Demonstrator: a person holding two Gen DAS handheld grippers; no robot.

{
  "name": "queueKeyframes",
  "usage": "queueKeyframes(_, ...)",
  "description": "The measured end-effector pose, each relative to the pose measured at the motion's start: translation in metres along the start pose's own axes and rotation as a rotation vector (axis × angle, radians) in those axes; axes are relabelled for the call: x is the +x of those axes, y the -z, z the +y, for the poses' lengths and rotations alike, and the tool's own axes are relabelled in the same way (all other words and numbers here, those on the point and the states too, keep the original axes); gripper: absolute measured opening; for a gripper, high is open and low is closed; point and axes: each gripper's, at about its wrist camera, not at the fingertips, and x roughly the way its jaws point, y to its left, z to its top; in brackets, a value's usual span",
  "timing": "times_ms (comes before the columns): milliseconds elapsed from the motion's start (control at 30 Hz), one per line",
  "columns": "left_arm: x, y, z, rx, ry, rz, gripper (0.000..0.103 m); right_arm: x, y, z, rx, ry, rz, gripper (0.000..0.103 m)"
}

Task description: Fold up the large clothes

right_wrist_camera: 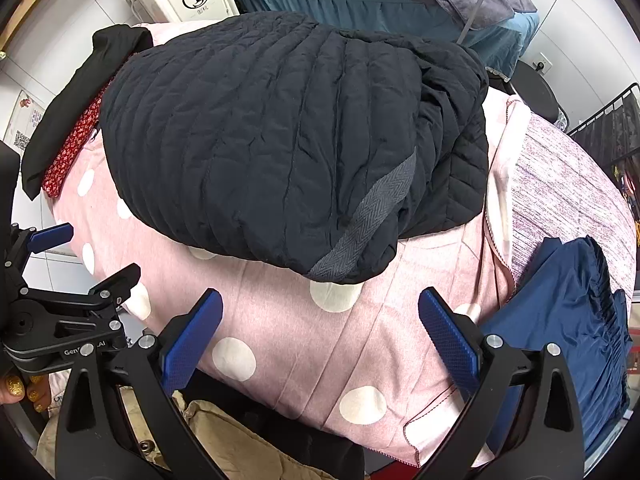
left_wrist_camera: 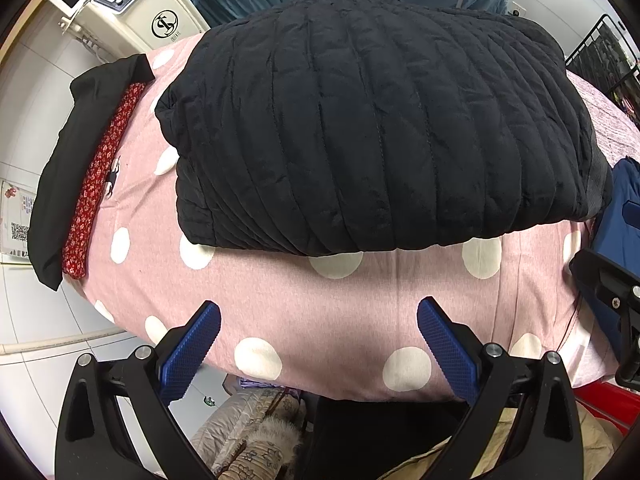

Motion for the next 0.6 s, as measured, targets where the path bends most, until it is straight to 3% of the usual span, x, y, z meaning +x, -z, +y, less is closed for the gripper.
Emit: queueKeyframes(600,-0.0002,-0.0023,-0.0043,0.02,-0.002,0.003,0.097,0.0019,0.0035,-0.0029,0.005,-0.001,0.002,0.097)
